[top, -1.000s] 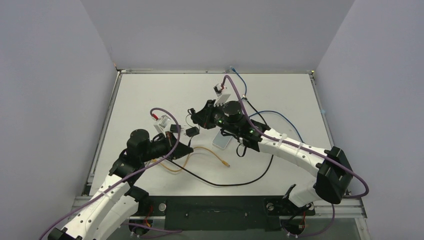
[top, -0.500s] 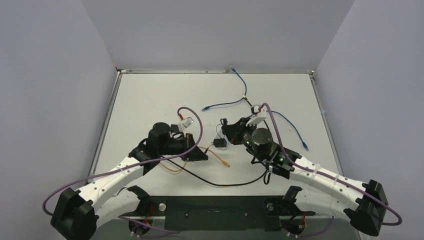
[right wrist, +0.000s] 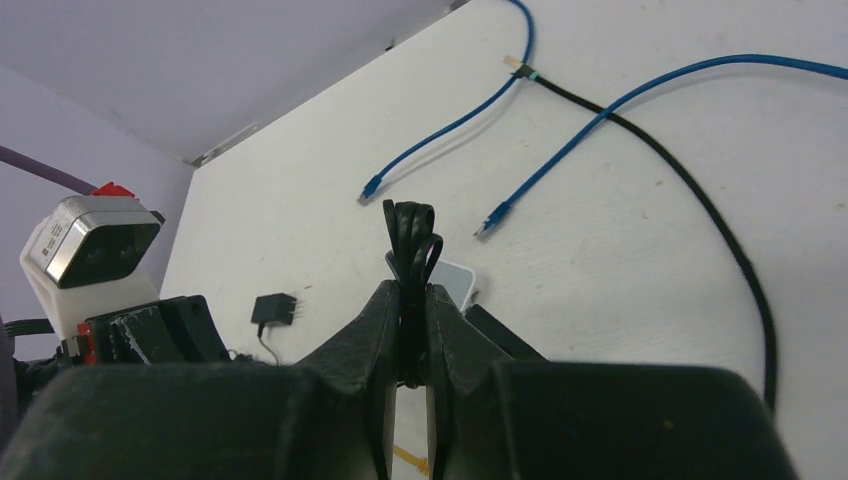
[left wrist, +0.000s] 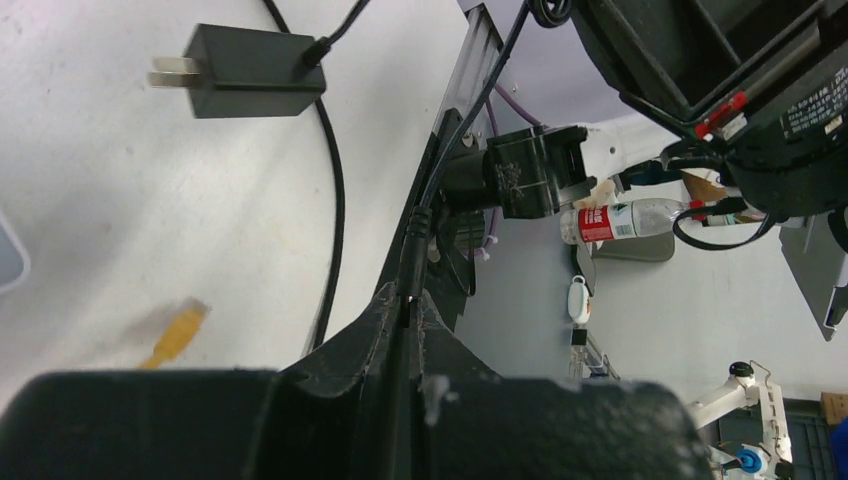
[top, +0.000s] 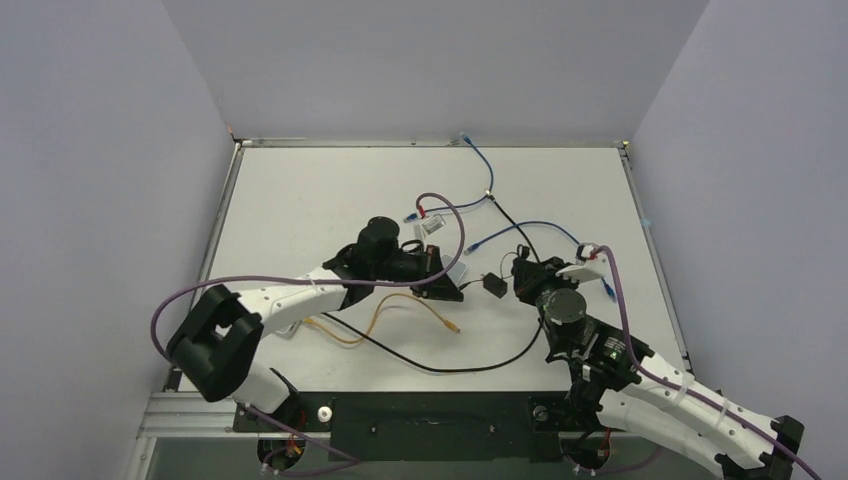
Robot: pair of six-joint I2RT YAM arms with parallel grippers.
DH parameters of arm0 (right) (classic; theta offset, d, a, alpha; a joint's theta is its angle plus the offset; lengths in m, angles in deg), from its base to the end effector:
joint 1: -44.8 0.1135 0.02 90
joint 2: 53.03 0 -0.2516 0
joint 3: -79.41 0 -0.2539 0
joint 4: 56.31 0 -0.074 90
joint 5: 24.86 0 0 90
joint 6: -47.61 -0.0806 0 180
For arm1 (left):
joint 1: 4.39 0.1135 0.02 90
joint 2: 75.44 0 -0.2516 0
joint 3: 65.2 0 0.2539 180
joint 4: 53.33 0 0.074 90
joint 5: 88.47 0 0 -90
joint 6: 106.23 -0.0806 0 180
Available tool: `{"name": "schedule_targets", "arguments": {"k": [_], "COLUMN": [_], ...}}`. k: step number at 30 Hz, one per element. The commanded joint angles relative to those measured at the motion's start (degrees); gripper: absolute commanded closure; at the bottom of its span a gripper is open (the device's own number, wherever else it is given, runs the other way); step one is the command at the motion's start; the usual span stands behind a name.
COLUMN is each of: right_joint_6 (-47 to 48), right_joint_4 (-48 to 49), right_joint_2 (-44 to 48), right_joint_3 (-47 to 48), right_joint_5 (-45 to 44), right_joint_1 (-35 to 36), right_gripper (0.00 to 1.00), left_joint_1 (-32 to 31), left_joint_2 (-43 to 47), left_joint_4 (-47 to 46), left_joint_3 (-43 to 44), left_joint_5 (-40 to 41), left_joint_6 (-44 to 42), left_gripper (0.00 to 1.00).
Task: Insert the plug into the switch port
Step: Pick up the power from the center of the board.
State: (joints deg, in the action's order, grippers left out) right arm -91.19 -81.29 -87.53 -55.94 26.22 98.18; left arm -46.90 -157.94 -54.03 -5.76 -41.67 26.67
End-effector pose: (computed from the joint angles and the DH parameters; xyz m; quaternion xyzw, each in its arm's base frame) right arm 0.1568 0.1261 0.2658 0.1732 0.7547 0.2817 0.5666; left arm 0.2160 -0.2728 0.2130 0.2023 0.7731 -0.5757 0.1729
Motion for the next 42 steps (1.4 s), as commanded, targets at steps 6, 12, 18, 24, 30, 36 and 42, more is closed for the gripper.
{"name": "schedule_targets", "arguments": {"k": [6,12,18,24,30,36,42], "right_joint_6": [-5.2,-9.9,-10.1,-1.7,11.7,29.2,41.7], "right_joint_4": [-12.7,-18.0,-21.4,-22.4,-20.5,-15.4,-20.3], "right_joint_2": [-0.6,-4.0,-3.4,-2.0,-1.8,-4.3,-9.8], "right_joint_3": [-0.4,-1.9,-2.9,0.4,5.3,10.3,17.0], "right_joint_5": [-14.2,-13.2,-10.1,-4.9,3.6,25.0,37.0], "right_joint_1": [-2.3,-4.1,-4.7,-4.7,-4.6,-4.6,-1.7], "right_gripper": [1.00,0.77,0.47,0.38,0.38,0.40,0.43], "left_joint_1": [-1.8,-1.8,-1.8,-1.8,-1.8,-1.8,-1.9], "left_joint_2": [-17.4,-24.6,-26.1,-25.0,-22.4,-19.2,-16.0], "left_joint_4": [-9.9,-12.7,-13.2,-11.8,-10.1,-5.0,0.4], "left_joint_3": [11.6,15.4,15.1,12.7,9.0,7.4,7.5], "left_joint_5": [-7.1,-9.0,-9.3,-8.8,-7.9,-8.5,-10.5], "left_joint_6": [2.5,4.9,5.9,5.8,4.8,2.3,0.1], "left_gripper": [1.00,1.00,1.00,1.00,1.00,1.00,1.00]}}
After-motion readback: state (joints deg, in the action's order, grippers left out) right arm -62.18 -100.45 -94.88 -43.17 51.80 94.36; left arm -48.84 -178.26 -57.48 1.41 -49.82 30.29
